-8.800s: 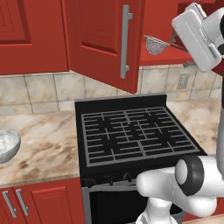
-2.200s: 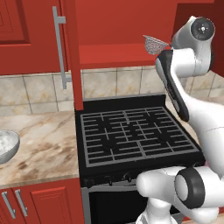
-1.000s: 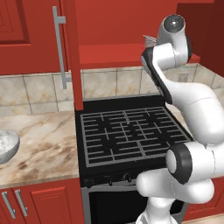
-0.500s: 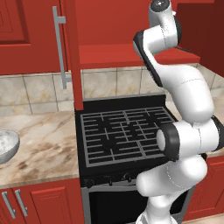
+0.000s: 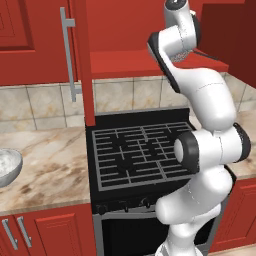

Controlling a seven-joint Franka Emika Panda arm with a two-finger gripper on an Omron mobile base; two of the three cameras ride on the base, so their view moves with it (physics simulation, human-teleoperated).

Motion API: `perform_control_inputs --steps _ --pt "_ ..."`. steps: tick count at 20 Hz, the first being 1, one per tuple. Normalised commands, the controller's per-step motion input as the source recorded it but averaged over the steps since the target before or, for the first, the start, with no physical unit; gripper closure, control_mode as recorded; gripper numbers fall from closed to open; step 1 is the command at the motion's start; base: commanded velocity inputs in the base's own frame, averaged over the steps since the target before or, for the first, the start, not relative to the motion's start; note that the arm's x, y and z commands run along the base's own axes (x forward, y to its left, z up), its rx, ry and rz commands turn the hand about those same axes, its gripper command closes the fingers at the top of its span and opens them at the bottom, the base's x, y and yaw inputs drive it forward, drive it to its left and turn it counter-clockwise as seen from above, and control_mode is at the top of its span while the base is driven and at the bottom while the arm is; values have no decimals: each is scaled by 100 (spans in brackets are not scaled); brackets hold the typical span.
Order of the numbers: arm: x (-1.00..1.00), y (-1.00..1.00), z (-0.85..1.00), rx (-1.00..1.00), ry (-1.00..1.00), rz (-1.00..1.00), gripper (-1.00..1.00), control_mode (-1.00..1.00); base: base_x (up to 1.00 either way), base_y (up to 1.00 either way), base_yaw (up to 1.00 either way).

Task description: Open the cabinet and setup a tea strainer by placing it in the bowl upright.

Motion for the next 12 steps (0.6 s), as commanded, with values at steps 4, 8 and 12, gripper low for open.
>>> perform_control_inputs --steps 4,8,12 --pt "32 0 -11 0 0 5 -100 -100 0 0 0" --pt "21 -4 -11 0 0 1 -100 -100 0 0 0" --pt "16 -14 -11 0 0 0 -100 -100 0 0 0"
